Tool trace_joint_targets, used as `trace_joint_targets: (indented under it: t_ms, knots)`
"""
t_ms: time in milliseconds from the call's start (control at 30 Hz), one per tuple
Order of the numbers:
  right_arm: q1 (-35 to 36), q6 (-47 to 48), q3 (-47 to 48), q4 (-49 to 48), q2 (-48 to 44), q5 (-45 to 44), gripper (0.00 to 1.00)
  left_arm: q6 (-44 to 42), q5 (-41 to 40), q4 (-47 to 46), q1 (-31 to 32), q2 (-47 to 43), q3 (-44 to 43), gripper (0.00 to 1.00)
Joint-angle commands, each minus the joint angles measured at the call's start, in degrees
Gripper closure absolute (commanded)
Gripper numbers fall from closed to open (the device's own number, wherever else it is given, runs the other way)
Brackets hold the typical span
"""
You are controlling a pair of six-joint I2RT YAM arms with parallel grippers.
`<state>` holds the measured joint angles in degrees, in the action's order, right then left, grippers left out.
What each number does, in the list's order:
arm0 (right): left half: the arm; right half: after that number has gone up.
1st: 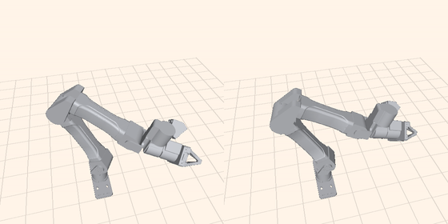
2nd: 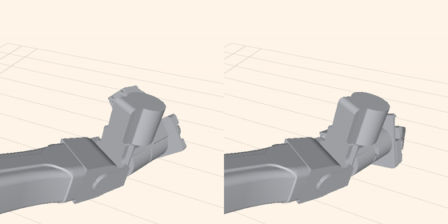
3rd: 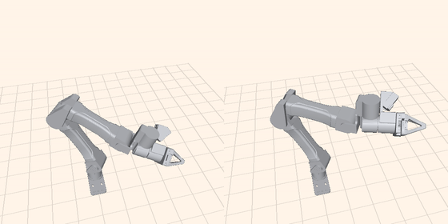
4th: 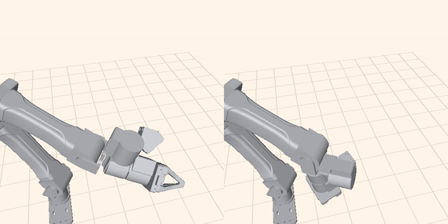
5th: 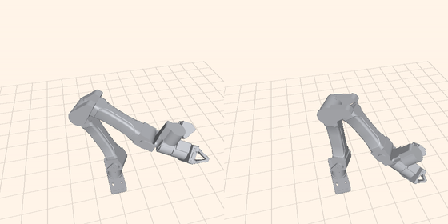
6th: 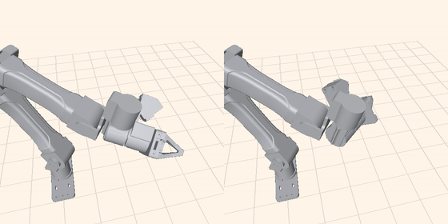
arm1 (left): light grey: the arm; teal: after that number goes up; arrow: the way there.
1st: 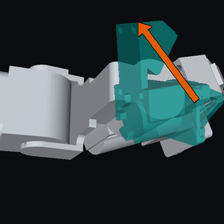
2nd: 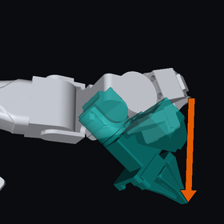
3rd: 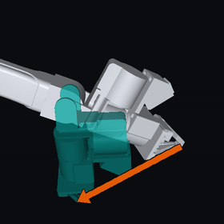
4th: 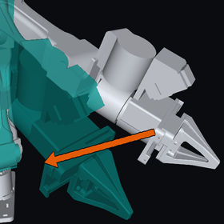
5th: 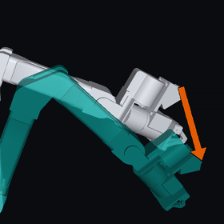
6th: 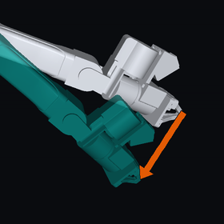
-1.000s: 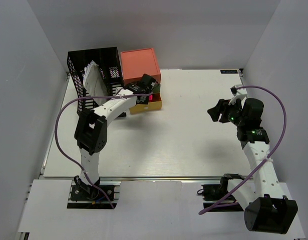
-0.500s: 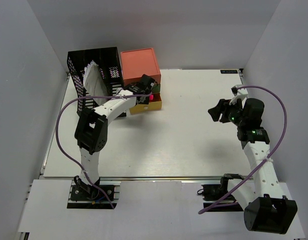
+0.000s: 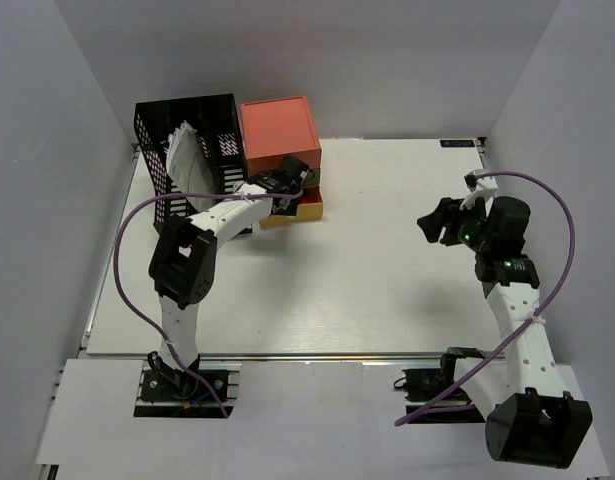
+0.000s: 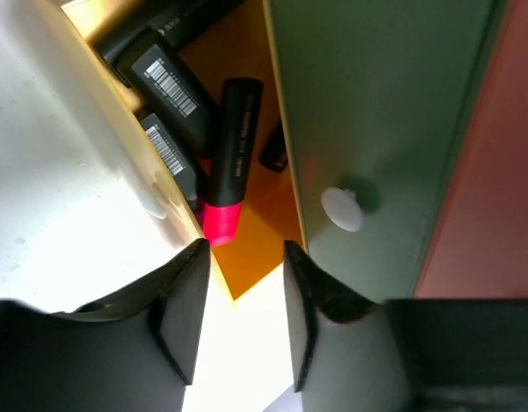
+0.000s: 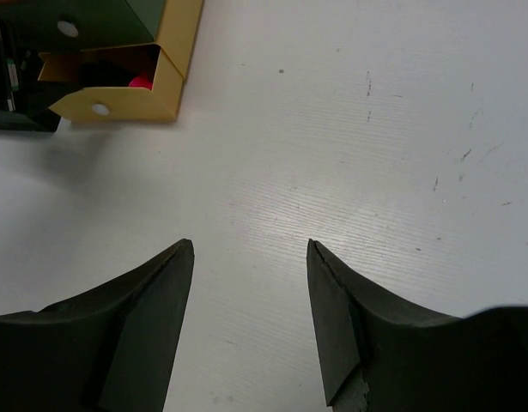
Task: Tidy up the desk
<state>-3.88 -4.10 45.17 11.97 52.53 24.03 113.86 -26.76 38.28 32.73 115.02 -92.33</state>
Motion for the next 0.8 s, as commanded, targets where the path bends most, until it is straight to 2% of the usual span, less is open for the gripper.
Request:
trace_joint_targets:
  t_ms: [0, 67, 100, 200, 233, 267, 300, 333, 433, 467, 500, 567, 600, 633, 700, 733, 767]
  knots:
    - [-0.69, 0.41, -0.08, -1.68, -0.68, 1.19, 0.39, 9.71, -0.05, -1.27, -0.30, -3.31, 1.36, 0.51]
    - [-0.78, 1.54, -0.17, -1.68, -0.76, 2.85, 0.39, 8.84, 0.48, -2.85, -0.30, -4.63, 2.50, 0.61]
    - [-0.87, 2.25, -0.34, -1.86, -0.77, 3.82, 0.37, 8.05, 1.01, -5.56, -0.30, -5.41, 4.34, 0.74]
    - [-0.78, 7.95, -0.69, -1.34, -0.85, 11.28, 0.32, 0.08, 2.76, -13.54, -0.30, -9.98, 10.39, 0.89]
    - [-0.78, 9.62, -1.22, -1.16, -1.03, 13.91, 0.33, -1.61, 3.47, -16.02, -0.30, -11.56, 12.68, 0.92]
    - [-0.69, 13.38, -1.66, -0.90, -1.29, 19.68, 0.40, -2.85, 4.52, -22.14, 0.22, -15.06, 15.49, 0.94]
    - [-0.52, 15.07, -2.79, -0.20, -1.64, 22.17, 0.46, -5.56, 6.44, -26.29, 0.23, -18.92, 22.39, 0.96]
    - [-0.51, 18.39, -3.41, -0.19, -1.91, 28.12, 0.68, -7.24, 7.68, -34.94, 0.23, -21.05, 26.29, 0.97]
    - [-0.25, 24.20, -7.27, -0.98, -2.61, 38.41, 0.98, -16.27, 12.08, -48.61, -0.29, -27.29, 40.27, 0.99]
    - [-0.25, 25.97, -8.24, -1.07, -2.79, 40.20, 1.00, -19.44, 12.87, -56.40, -0.30, -31.48, 43.09, 0.99]
    - [0.44, 30.51, -9.21, -0.63, -3.40, 41.87, 1.00, -27.47, 14.01, -60.48, -0.30, -33.87, 49.12, 0.98]
    - [1.06, 34.14, -11.59, -0.89, -4.10, 44.43, 1.00, -36.13, 16.55, -71.18, -0.83, -40.19, 53.99, 0.92]
    - [2.02, 36.33, -12.29, -1.41, -4.98, 44.87, 1.00, -45.13, 20.83, -73.07, -1.70, -41.97, 56.62, 0.87]
    - [3.16, 37.57, -12.91, -1.77, -5.42, 45.74, 1.00, -49.57, 23.22, -72.56, -1.71, -43.64, 56.91, 0.69]
    - [6.05, 41.69, -13.17, -1.68, -7.00, 46.19, 1.00, -65.20, 29.63, -67.49, -3.11, -47.95, 55.08, 0.50]
    - [7.82, 42.76, -12.83, -1.51, -6.83, 44.89, 1.00, -72.66, 35.93, -58.07, -3.11, -48.66, 50.20, 0.36]
    - [9.31, 44.16, -10.74, -0.12, -4.05, 43.92, 1.00, -86.04, 38.17, -51.10, -3.11, -49.01, 46.67, 0.31]
